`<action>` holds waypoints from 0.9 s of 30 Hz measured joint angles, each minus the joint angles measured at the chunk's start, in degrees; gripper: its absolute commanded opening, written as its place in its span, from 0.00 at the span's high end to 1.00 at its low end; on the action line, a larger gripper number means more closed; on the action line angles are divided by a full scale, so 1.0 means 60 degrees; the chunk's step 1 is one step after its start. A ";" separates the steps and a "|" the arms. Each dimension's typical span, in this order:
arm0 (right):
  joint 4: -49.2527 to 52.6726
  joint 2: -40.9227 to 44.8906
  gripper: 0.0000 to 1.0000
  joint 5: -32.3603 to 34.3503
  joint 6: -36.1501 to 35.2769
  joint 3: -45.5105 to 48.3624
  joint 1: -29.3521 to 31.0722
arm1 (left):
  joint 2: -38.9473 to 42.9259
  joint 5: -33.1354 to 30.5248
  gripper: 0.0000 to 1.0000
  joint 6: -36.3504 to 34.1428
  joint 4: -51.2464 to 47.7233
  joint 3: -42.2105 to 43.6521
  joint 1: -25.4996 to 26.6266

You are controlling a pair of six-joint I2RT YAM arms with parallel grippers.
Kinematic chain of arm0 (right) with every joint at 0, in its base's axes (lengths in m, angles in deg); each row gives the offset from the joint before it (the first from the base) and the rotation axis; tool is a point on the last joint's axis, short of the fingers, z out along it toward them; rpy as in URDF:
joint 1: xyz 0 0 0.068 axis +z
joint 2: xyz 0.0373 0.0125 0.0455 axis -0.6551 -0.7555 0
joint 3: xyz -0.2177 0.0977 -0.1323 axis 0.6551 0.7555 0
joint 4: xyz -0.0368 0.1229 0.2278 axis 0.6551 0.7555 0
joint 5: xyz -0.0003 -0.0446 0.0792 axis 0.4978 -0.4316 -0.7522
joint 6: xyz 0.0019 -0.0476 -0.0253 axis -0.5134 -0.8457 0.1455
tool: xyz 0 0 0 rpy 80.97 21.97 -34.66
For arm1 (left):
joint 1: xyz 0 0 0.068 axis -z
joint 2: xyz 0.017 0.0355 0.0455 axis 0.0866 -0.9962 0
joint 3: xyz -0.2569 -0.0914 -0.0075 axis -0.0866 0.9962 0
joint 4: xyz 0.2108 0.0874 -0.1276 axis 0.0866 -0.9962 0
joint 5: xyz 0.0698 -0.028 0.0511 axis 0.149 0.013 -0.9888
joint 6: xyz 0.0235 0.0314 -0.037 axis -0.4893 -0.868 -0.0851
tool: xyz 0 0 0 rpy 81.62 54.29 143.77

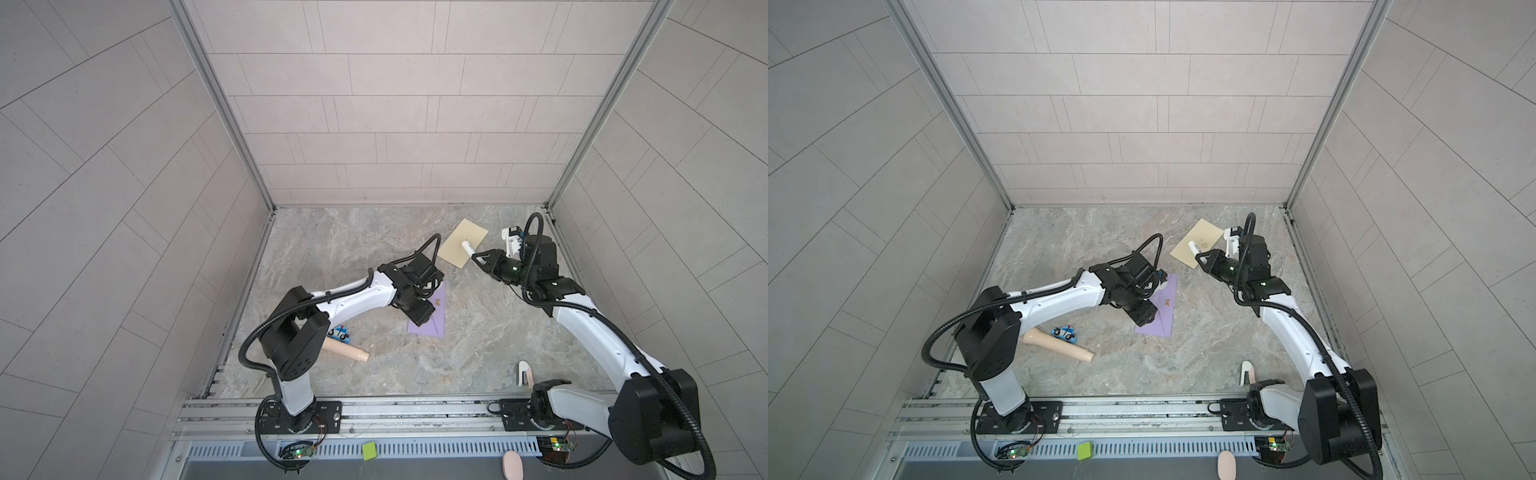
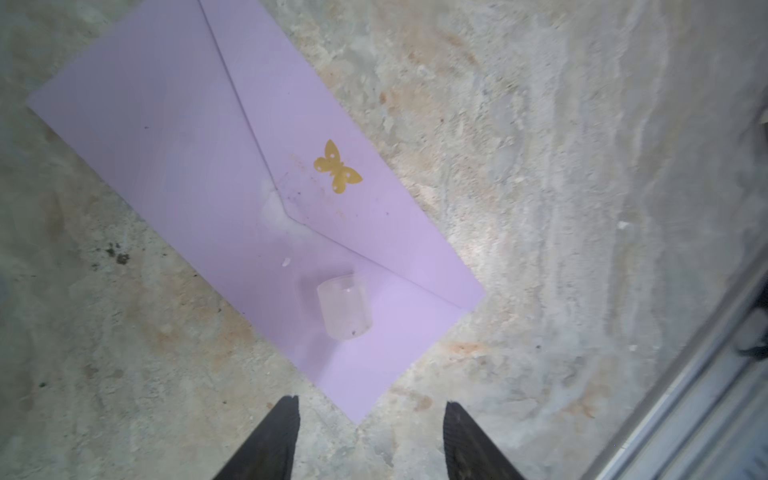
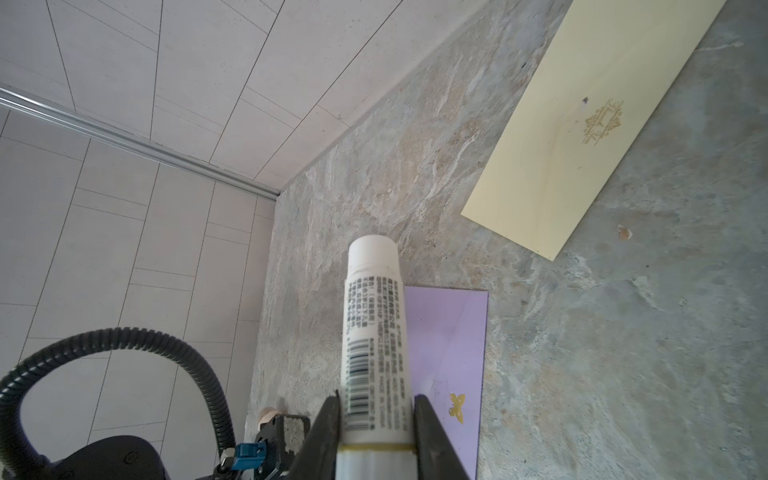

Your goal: Place the letter into the envelope and seal it

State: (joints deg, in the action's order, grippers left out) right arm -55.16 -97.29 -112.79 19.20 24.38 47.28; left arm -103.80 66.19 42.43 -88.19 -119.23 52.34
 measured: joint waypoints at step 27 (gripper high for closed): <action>0.1311 -0.0215 1.00 -0.0583 -0.1217 -0.0004 -0.0211 | -0.1617 0.0084 0.70 -0.0525 0.1206 -0.0025 0.0171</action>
State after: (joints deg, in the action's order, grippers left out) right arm -47.29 -98.58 -116.29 11.90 24.36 46.01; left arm -113.50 66.70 39.28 -80.96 -119.38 53.37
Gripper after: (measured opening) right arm 0.276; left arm 0.306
